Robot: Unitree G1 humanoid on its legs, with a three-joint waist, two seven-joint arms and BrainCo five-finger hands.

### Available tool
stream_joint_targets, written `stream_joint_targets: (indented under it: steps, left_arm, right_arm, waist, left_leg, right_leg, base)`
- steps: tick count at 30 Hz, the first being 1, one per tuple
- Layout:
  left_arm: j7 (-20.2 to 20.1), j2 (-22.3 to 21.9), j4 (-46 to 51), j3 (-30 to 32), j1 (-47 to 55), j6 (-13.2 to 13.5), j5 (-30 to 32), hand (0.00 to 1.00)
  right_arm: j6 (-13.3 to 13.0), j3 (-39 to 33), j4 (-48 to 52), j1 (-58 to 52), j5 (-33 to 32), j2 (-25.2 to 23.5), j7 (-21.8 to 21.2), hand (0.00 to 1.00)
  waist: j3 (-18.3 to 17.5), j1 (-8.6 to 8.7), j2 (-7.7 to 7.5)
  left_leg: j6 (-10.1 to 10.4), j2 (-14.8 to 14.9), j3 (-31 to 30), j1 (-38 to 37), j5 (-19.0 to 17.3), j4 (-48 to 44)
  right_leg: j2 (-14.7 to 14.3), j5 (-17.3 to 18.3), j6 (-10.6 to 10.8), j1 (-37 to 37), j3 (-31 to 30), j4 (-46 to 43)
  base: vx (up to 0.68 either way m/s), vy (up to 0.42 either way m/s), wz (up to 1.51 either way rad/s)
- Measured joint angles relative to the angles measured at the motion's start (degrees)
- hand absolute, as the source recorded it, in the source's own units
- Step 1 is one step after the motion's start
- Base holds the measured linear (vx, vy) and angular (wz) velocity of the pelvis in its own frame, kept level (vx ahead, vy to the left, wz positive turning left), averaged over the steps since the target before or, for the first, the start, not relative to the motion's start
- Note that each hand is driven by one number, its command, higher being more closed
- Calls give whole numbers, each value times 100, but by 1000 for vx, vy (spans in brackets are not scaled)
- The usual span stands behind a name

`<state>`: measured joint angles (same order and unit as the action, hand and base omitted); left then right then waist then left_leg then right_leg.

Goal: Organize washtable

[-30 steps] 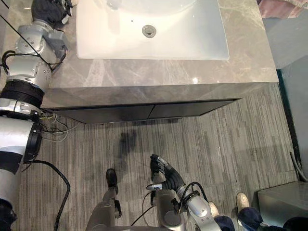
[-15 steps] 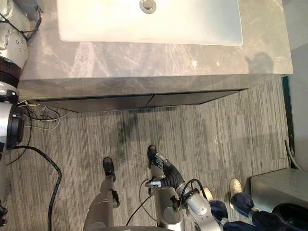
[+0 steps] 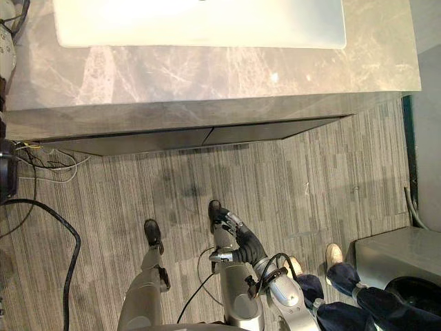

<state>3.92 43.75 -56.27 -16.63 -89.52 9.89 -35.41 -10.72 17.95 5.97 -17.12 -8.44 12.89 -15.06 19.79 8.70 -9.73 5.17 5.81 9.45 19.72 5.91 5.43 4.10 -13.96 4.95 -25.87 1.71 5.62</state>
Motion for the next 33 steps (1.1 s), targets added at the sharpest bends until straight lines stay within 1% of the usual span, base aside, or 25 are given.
stream_joint_targets:
  steps: [2,4,5,6,7,8,9,10,11,13,15,16,17,18,19,21,22,23,24,26,27,29,30,32,33]
  left_arm:
    - [-9,-58,693,219,619,-1,2,100]
    - [-18,-314,1569,384,1503,12,2,100]
    - [-49,-494,2134,387,2068,38,3,100]
    - [-72,-590,2456,396,2399,48,2,100]
    - [-150,-820,3123,467,3153,63,3,100]
    - [-172,-955,3425,508,3522,66,4,100]
    - [-282,-1374,4148,581,4658,67,-3,100]
    - [-291,-1436,4229,581,4850,63,-3,100]
    - [-366,-1628,4454,620,5487,121,-13,100]
    - [-520,-2126,5163,839,6973,187,-69,100]
    - [-526,-2387,5308,972,7819,102,-134,100]
    - [-521,-2538,5304,1125,8428,0,-242,100]
    - [-523,-2617,5305,1209,8724,-45,-270,100]
    - [-530,-2766,5294,1336,9280,-104,-308,0]
    - [-636,-2901,5291,1456,9751,-173,-274,0]
    - [-753,-3006,5198,1494,10235,-204,-235,0]
    - [-820,-3079,5025,1465,10522,-224,-218,0]
    - [-959,-3183,4752,1441,10743,-255,-144,0]
    - [-1020,-3233,4592,1434,10812,-285,-75,0]
    - [-1184,-3485,3820,1295,10911,-342,156,0]
    - [-1196,-3562,3602,1253,10915,-353,246,0]
    - [-1224,-3809,2959,1127,10925,-499,495,0]
    - [-1228,-3924,2692,986,10939,-554,733,0]
    - [-1219,-4011,2609,936,10942,-580,921,0]
    - [-1150,-4105,2603,938,10942,-575,958,0]
  right_arm:
    - [1,9,-10,4,1,-3,-4,0]
    - [1,-5,-36,-1,1,-7,-3,0]
    - [1,-17,-76,-2,3,-9,-1,0]
    - [1,-25,-117,-1,3,-10,-1,0]
    - [2,-71,-250,8,4,-21,-2,0]
    - [8,-121,-331,7,5,-38,-1,0]
    - [46,-337,-593,41,5,-106,15,0]
    - [55,-384,-638,47,5,-123,15,0]
    - [80,-486,-766,81,3,-163,24,0]
    - [125,-894,-1044,104,-6,-346,111,0]
    - [190,-1192,-1250,116,-64,-477,225,0]
    - [235,-1359,-1366,117,-153,-554,272,0]
    - [244,-1435,-1432,114,-237,-592,295,0]
    - [256,-1627,-1594,91,-348,-699,336,0]
    - [338,-1824,-1739,57,-455,-822,389,0]
    - [415,-1996,-1893,-28,-499,-916,395,0]
    - [462,-2044,-1992,-105,-500,-941,393,0]
    - [491,-2045,-2144,-157,-487,-947,386,0]
    - [500,-2045,-2201,-201,-483,-952,385,0]
    - [510,-2048,-2506,-297,-329,-1013,373,0]
    - [513,-2046,-2616,-299,-281,-1034,372,0]
    - [589,-2032,-2963,-299,-132,-1102,369,0]
    - [631,-2025,-3026,-370,28,-1163,380,0]
    - [632,-2015,-3053,-424,150,-1196,408,0]
    - [626,-1999,-3086,-449,324,-1209,511,0]
  waist:
    - [-2,2,7]
    - [-19,-4,42]
    - [-77,-18,108]
    - [-137,-25,152]
    - [-293,-101,292]
    - [-370,-173,349]
    - [-501,-326,546]
    - [-533,-339,578]
    - [-650,-365,660]
    - [-964,-517,780]
    - [-1131,-639,842]
    - [-1249,-645,872]
    - [-1285,-646,883]
    - [-1353,-646,891]
    - [-1410,-675,879]
    - [-1550,-777,868]
    - [-1647,-837,876]
    - [-1748,-839,889]
    - [-1796,-838,900]
    - [-1901,-830,935]
    - [-1914,-823,940]
    - [-1969,-821,945]
    - [-1968,-822,941]
    - [-1972,-819,935]
    - [-1989,-818,925]
  left_leg:
    - [-1,-8,5,-154,0,0]
    - [1,-36,-87,-382,-6,1]
    - [-1,-61,-183,-462,-10,1]
    - [-1,-83,-236,-477,-10,1]
    - [-2,-95,-307,-490,-11,1]
    - [-12,-103,-309,-520,-18,1]
    - [-42,-120,-379,-739,-55,1]
    - [-43,-121,-395,-775,-61,1]
    - [-51,-129,-448,-879,-86,1]
    - [-49,-136,-481,-1092,-127,2]
    - [-41,-146,-557,-1262,-157,3]
    - [-32,-160,-643,-1345,-176,3]
    - [-37,-169,-668,-1393,-178,2]
    - [-54,-176,-716,-1487,-193,2]
    - [-63,-183,-770,-1589,-210,2]
    - [-78,-196,-787,-1676,-224,2]
    - [-86,-206,-793,-1764,-239,2]
    - [-94,-220,-824,-1831,-245,3]
    - [-96,-229,-846,-1857,-246,3]
    - [-113,-257,-932,-1952,-259,6]
    - [-114,-262,-944,-1974,-259,7]
    - [-117,-271,-958,-2013,-260,10]
    - [-117,-270,-957,-2056,-259,11]
    - [-117,-267,-953,-2089,-259,20]
    - [-118,-261,-928,-2107,-259,39]
  right_leg:
    - [4,16,-9,148,25,1]
    - [38,139,-89,443,159,2]
    - [71,243,-96,583,253,2]
    - [95,301,-112,631,306,2]
    - [103,324,-114,682,344,2]
    - [100,345,-101,721,372,2]
    - [107,420,-76,985,462,1]
    - [108,430,-76,1033,473,2]
    - [119,480,-80,1164,538,2]
    - [134,569,-54,1413,610,2]
    - [151,644,-58,1624,663,2]
    - [172,712,-8,1734,764,2]
    - [180,726,-8,1812,802,2]
    - [195,741,-29,1957,901,3]
    - [206,766,-24,2092,936,3]
    - [218,787,-22,2199,967,3]
    - [231,828,11,2291,1004,4]
    - [247,870,18,2383,1060,4]
    - [255,882,19,2419,1082,4]
    - [280,905,20,2554,1167,5]
    - [286,906,21,2579,1180,5]
    - [296,905,22,2597,1196,5]
    - [296,905,22,2669,1198,4]
    - [294,905,22,2672,1196,4]
    - [290,905,23,2677,1181,4]
  base:
    - [11,17,-1]
    - [24,15,26]
    - [33,9,41]
    - [31,9,44]
    - [39,6,26]
    - [57,-2,27]
    - [51,-3,16]
    - [57,2,23]
    - [40,9,19]
    - [43,7,19]
    - [15,5,20]
    - [4,8,23]
    - [3,12,31]
    - [14,20,36]
    - [10,23,33]
    - [7,15,13]
    - [10,9,8]
    - [7,7,11]
    - [-5,10,17]
    - [-26,14,17]
    - [-42,12,10]
    - [-55,8,3]
    - [-50,3,0]
    - [-47,-3,-3]
    - [-52,-6,-8]
